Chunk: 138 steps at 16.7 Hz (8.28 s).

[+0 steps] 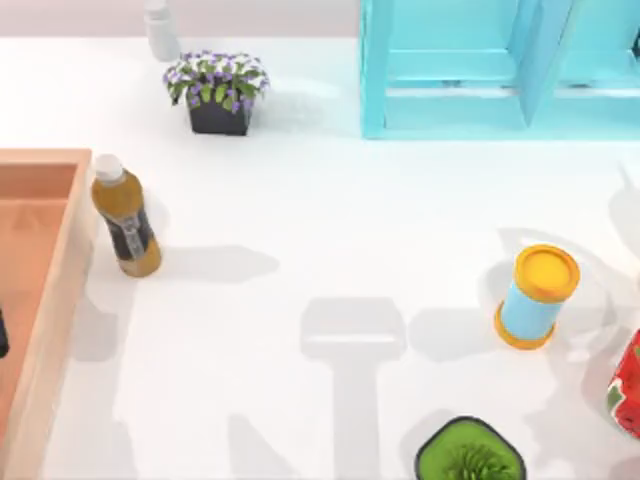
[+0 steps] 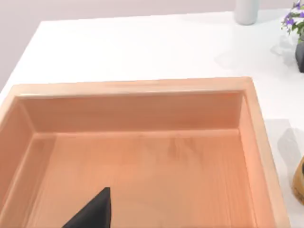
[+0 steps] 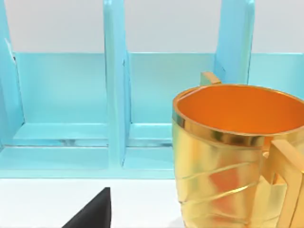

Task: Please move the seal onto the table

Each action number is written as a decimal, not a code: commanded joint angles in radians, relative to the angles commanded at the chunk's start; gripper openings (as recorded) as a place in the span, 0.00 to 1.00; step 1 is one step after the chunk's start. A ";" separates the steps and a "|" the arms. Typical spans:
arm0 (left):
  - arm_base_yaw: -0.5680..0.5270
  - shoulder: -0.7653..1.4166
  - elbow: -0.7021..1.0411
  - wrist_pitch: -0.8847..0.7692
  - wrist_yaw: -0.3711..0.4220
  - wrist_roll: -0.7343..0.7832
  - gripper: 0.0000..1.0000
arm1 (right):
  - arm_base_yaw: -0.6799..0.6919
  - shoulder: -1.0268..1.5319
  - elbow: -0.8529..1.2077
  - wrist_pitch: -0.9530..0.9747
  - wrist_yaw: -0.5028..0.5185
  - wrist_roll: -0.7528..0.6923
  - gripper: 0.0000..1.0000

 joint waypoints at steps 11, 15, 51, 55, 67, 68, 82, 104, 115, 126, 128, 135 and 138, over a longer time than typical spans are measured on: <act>0.205 0.948 0.772 -0.749 -0.015 0.190 1.00 | 0.000 0.000 0.000 0.000 0.000 0.000 1.00; 0.244 1.164 0.947 -0.924 -0.012 0.240 1.00 | 0.000 0.000 0.000 0.000 0.000 0.000 1.00; 0.261 1.317 0.690 -0.583 -0.011 0.265 0.32 | 0.000 0.000 0.000 0.000 0.000 0.000 1.00; 0.261 1.317 0.690 -0.583 -0.011 0.265 0.02 | 0.000 0.000 0.000 0.000 0.000 0.000 1.00; 0.222 1.312 0.728 -0.622 -0.010 0.229 0.00 | 0.000 0.000 0.000 0.000 0.000 0.000 1.00; 0.190 1.309 0.758 -0.656 -0.010 0.198 0.00 | 0.000 0.000 0.000 0.000 0.000 0.000 1.00; -0.285 1.193 1.166 -1.183 -0.011 -0.281 0.00 | 0.000 0.000 0.000 0.000 0.000 0.000 1.00; -0.719 1.800 1.499 -0.917 -0.002 -0.711 0.00 | 0.000 0.000 0.000 0.000 0.000 0.000 1.00; -0.722 1.826 1.384 -0.770 -0.003 -0.711 0.08 | 0.000 0.000 0.000 0.000 0.000 0.000 1.00; -0.722 1.826 1.384 -0.770 -0.003 -0.711 0.90 | 0.000 0.000 0.000 0.000 0.000 0.000 1.00; -0.722 1.826 1.384 -0.770 -0.003 -0.711 1.00 | 0.000 0.000 0.000 0.000 0.000 0.000 1.00; -0.722 1.826 1.384 -0.770 -0.003 -0.711 1.00 | 0.000 0.000 0.000 0.000 0.000 0.000 1.00; -0.722 1.830 1.400 -0.785 -0.003 -0.712 1.00 | 0.000 0.000 0.000 0.000 0.000 0.000 1.00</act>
